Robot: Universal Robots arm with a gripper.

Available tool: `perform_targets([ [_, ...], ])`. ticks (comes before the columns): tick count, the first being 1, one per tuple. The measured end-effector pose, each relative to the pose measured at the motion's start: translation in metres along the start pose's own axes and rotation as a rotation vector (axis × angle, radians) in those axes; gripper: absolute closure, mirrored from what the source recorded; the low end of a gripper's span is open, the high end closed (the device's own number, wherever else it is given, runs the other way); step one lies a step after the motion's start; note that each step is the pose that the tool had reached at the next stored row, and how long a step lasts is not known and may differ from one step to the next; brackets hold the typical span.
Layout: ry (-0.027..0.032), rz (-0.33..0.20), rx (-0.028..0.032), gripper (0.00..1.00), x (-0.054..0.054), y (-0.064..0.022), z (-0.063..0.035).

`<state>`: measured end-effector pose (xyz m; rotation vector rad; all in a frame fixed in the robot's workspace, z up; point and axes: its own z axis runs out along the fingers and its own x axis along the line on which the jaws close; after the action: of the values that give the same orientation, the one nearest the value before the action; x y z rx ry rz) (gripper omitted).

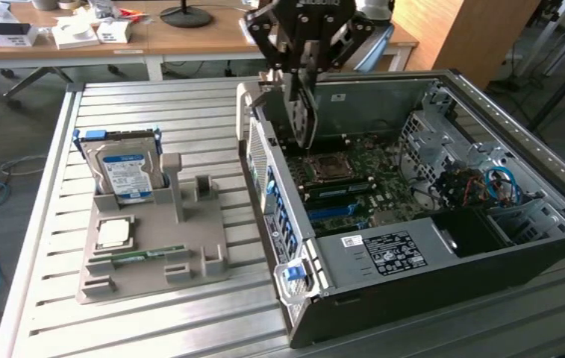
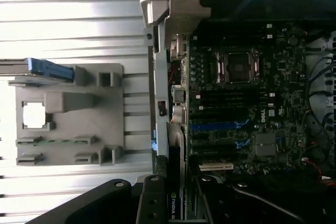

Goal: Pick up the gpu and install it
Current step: 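Pick up the gpu and move the gpu toward the slot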

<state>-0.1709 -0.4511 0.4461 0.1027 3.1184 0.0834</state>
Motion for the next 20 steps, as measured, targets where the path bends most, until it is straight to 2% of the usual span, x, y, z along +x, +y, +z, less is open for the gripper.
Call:
perform_targets([
  [20,0.0005,-0.002,-0.0051,0.74,-0.09,0.0081,0.0023],
])
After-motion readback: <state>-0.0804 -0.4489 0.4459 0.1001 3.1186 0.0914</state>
